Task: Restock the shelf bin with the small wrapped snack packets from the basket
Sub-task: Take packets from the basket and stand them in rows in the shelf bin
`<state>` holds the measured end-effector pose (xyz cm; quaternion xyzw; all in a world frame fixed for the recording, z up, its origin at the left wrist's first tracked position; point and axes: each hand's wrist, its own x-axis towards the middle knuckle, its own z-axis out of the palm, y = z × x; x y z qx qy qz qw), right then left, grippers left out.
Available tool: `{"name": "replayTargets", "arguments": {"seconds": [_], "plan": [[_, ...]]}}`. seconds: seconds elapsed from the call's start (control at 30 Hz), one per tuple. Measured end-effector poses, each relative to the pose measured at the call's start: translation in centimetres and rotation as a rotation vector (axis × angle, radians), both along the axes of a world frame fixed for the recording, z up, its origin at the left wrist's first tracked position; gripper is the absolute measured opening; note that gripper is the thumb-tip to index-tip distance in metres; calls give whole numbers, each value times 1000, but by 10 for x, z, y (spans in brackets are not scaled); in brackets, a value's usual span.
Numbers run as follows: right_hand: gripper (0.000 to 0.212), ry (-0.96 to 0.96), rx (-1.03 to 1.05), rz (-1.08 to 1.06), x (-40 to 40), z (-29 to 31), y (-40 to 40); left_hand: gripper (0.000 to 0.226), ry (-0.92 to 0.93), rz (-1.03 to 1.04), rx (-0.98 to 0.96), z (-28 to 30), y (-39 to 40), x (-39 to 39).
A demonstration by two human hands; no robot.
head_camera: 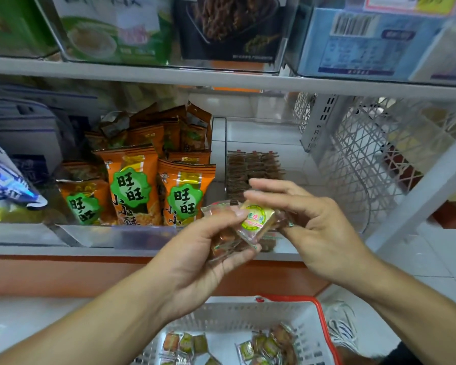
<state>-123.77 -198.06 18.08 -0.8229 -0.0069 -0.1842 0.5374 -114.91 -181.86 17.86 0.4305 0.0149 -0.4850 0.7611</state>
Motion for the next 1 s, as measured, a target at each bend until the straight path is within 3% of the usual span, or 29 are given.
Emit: {"name": "replayTargets", "arguments": {"seconds": [0.1, 0.17, 0.2, 0.23, 0.33, 0.5, 0.57, 0.63, 0.73, 0.83, 0.93, 1.0], "plan": [[82, 33, 290, -74, 1, 0, -1, 53, -89, 84, 2, -3, -2, 2], [54, 49, 533, -106, 3, 3, -1, 55, -173, 108, 17, -4, -2, 3], [35, 72, 558, -103, 3, 4, 0, 52, -208, 113, 25, -5, -2, 3], [33, 113, 519, -101, 2, 4, 2, 48, -229, 120, 20, -6, -2, 3], [64, 169, 290, -153, 2, 0, 6, 53, -228, 128, -16, -8, -3, 2], [67, 210, 476, -90, 3, -4, 3, 53, -216, 128, -30, -8, -4, 4], [55, 196, 491, -128, 8, 1, -4, 55, -192, 147, -7, -10, -4, 4], [41, 150, 361, -284, 14, 6, -22, 57, -188, 160, 41, -13, -4, 4], [34, 182, -141, -586, 23, 9, -64, 49, -257, 102, 146, -17, -6, -1], [35, 425, -413, -532, 34, -3, -93, 43, -290, 15, 186, -19, -11, -5], [39, 698, -484, -450, 50, -24, -102, 47, -308, -31, 213, -22, -18, -5], [44, 764, -509, -440, 59, -34, -102, 45, -302, -40, 218, -24, -23, -4]]}}
